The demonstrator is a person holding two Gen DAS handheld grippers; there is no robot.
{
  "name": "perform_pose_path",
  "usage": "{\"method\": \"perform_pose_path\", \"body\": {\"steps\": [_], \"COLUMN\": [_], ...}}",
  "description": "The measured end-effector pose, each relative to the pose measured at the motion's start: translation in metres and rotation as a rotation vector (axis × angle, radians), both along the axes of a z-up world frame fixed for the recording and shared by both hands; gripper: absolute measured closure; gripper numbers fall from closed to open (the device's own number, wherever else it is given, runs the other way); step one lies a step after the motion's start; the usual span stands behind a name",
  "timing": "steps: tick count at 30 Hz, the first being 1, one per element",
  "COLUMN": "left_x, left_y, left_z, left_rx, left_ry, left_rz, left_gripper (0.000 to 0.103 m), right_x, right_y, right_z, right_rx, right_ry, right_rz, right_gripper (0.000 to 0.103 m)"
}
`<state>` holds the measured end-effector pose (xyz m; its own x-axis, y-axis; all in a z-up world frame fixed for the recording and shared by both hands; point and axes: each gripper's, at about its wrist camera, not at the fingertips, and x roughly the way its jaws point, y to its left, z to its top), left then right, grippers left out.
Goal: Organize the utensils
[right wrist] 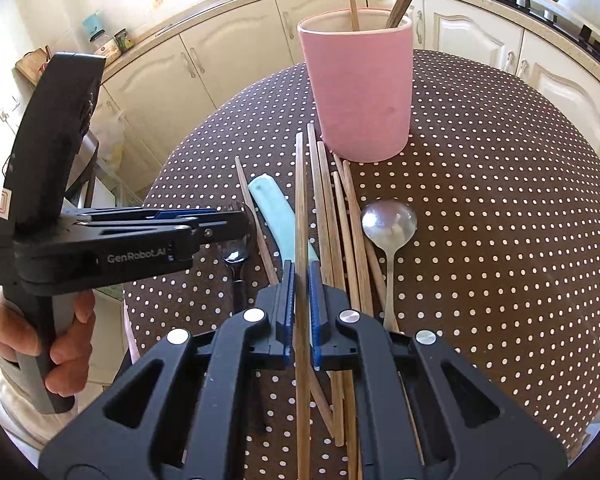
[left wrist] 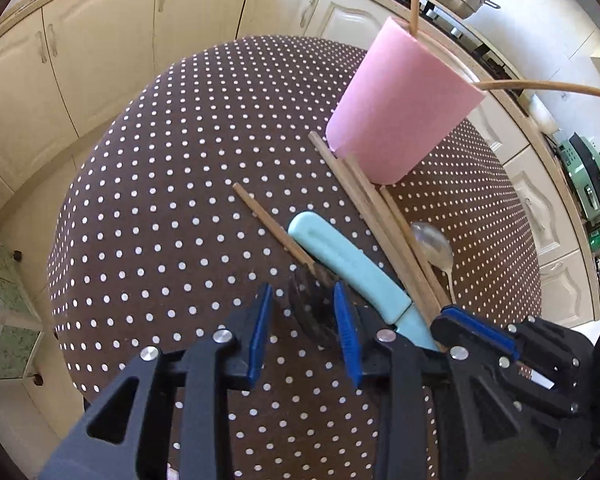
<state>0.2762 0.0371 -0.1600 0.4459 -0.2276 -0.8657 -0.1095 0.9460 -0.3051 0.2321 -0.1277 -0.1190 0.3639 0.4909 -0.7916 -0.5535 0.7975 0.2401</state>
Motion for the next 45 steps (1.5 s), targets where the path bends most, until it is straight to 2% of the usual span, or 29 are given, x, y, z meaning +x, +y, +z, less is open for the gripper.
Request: {"method": "perform_pose_path", "body": {"steps": [2,6,9,12,17,23,32,42,45], "left_x": [0.001,-0.004,-0.007,-0.010,-0.010,-0.013,-0.011,-0.009,-0.009], "left_y": [-0.004,-0.003,0.003,0.008,0.014,0.027,0.024,0.020,0.019], "left_z": [-0.002,-0.002,0.009,0.020,0.023,0.020,0.014,0.014,0.015], "left_rx": [0.015,-0.041,-0.049,-0.025,0.000,-0.002,0.003,0.011,0.010], "left_ry": [-0.007,-0.054,-0.094,-0.126,-0.106,-0.093,-0.084,-0.097,-0.104], "left_rz": [-0.006,0.018,0.023,0.024,0.034,0.056,0.045,0.037,0.030], "left_gripper": [0.092,0.099,0.100,0.100,0.100,0.100,0.100,0.100,0.100], "right_x": [0.003,0.004,0.002,0.001,0.003,0.007,0.023,0.015,0.017], "right_y": [-0.001,0.004,0.007,0.012,0.027,0.054,0.091,0.118,0.118], "right_z": [-0.001,-0.003,-0.002,-0.008,-0.016,-0.008,-0.009,-0.015,-0.016], "right_rx": [0.008,0.022,0.034,0.013,-0.062,-0.138,-0.197,-0.304,-0.286], "right_ry": [0.000,-0.010,-0.012,0.019,0.047,-0.015,-0.036,-0.094,-0.072], "right_rz": [-0.002,-0.009,-0.004,0.021,0.043,0.044,0.058,0.081,0.069], "right_gripper": [0.096,0.096,0.096,0.096,0.095,0.095,0.095,0.095,0.095]}}
